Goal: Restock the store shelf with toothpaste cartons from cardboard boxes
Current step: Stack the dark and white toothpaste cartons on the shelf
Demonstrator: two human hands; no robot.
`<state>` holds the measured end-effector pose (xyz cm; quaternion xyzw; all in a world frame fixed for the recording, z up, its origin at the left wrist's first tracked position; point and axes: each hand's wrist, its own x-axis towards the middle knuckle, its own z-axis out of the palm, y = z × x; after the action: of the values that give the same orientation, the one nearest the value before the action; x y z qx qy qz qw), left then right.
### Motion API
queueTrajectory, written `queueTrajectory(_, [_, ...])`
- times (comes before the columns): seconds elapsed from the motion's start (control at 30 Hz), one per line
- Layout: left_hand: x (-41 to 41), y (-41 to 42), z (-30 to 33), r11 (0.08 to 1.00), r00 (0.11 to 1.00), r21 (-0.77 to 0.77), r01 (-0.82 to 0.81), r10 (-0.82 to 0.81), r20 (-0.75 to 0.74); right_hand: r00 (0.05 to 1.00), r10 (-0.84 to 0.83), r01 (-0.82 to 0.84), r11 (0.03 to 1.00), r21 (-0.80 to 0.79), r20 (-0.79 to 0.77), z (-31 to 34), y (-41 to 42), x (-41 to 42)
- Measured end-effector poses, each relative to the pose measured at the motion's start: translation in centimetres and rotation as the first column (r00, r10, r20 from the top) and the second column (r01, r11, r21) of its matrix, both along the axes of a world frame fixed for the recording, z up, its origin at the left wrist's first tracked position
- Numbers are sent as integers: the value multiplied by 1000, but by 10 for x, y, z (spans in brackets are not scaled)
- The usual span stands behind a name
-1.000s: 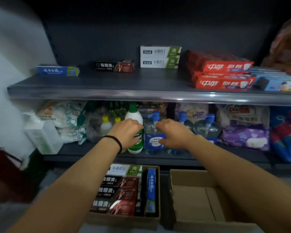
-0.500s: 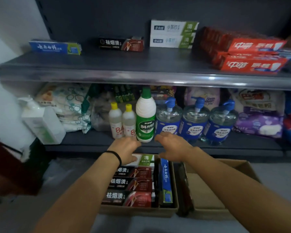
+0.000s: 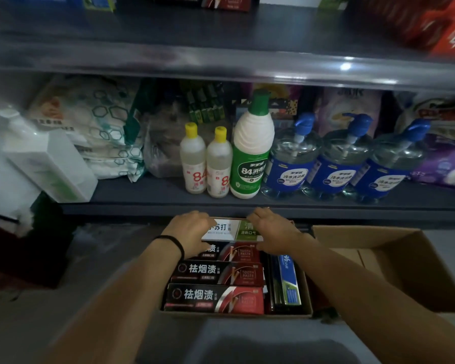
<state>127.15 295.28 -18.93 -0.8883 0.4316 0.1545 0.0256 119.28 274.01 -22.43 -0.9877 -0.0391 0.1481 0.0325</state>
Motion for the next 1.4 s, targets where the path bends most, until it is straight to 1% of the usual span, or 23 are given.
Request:
queueTrajectory(0.27, [14,-9,-20,1000,999,-9,15,-15,-38,1000,4,-4,998,-63,-8,-26,-6,7])
queueTrajectory(0.33, [17,-9,-23,1000,999,-10,8,-9,-45,1000,8,-7,998,-56,11,-28,-7,9])
queueTrajectory(0.5, [17,-6,-27,1000,998,5,-7,8,-58,999,5,-6,1000,20,35,-30,-10,13])
queueTrajectory(0.7, [20,-4,-21,1000,998,-6,-17,17,-54,1000,-1,1,1000,2,26,-22,-12,22])
queueTrajectory(0.77, [21,-2,-19,1000,998,-8,-28,28,-54,1000,-6,6,1000,20,12,-17,-11,26])
queueTrajectory(0.9, [23,1,-17,999,998,-1,-39,39,-50,995,-41,45,998,40,-91,-12,-10,28])
queueTrajectory(0.97, [23,2,-16,999,998,-6,-37,36,-47,994,-49,53,998,41,-99,-9,-10,28])
queueTrajectory(1.2, [18,5,-4,999,999,-28,-20,19,-29,997,-74,76,992,101,-22,13,-18,16])
queueTrajectory(1.4, [8,5,17,997,1000,-71,-19,20,21,988,-151,142,976,167,43,42,-33,-10])
